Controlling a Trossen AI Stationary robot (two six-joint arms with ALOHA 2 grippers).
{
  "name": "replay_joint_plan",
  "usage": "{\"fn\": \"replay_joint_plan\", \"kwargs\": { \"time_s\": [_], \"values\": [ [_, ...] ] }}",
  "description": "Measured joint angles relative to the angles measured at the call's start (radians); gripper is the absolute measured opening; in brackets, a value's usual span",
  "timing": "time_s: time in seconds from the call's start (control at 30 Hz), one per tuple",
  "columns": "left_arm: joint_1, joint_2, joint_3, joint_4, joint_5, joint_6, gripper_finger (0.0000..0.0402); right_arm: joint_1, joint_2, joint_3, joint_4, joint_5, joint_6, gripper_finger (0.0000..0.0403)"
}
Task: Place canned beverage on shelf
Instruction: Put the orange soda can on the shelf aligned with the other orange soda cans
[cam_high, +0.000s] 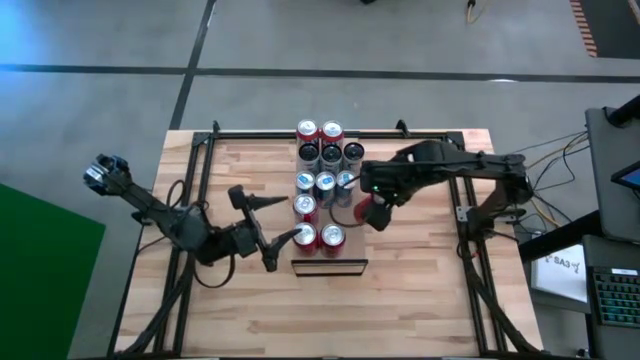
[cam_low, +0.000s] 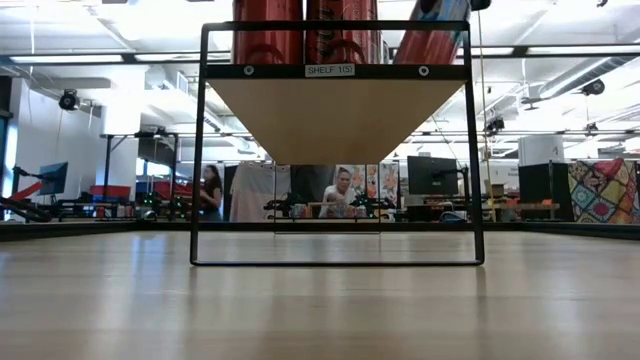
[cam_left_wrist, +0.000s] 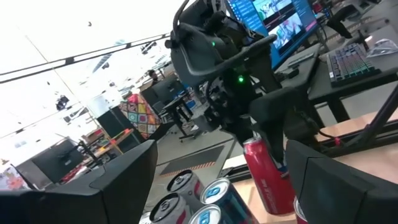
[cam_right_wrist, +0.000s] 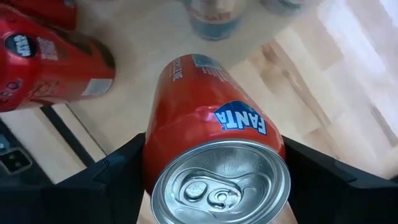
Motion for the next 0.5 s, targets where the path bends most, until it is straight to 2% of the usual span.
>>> {"fn": "replay_joint_plan", "kwargs": {
  "time_s": [0.33,0.5],
  "values": [
    [0.026,-0.041,0.0,-0.01,-0.006,0.006,0.0323,-0.047,0.054,0.004,-0.004,-0.109,-0.184,0.0288],
    [0.061,-0.065,0.0,-0.01,-0.003,0.006,0.0323,-0.065,0.046,-0.005,-0.004,-0.123,-0.202,0.0289]
  ]
}}
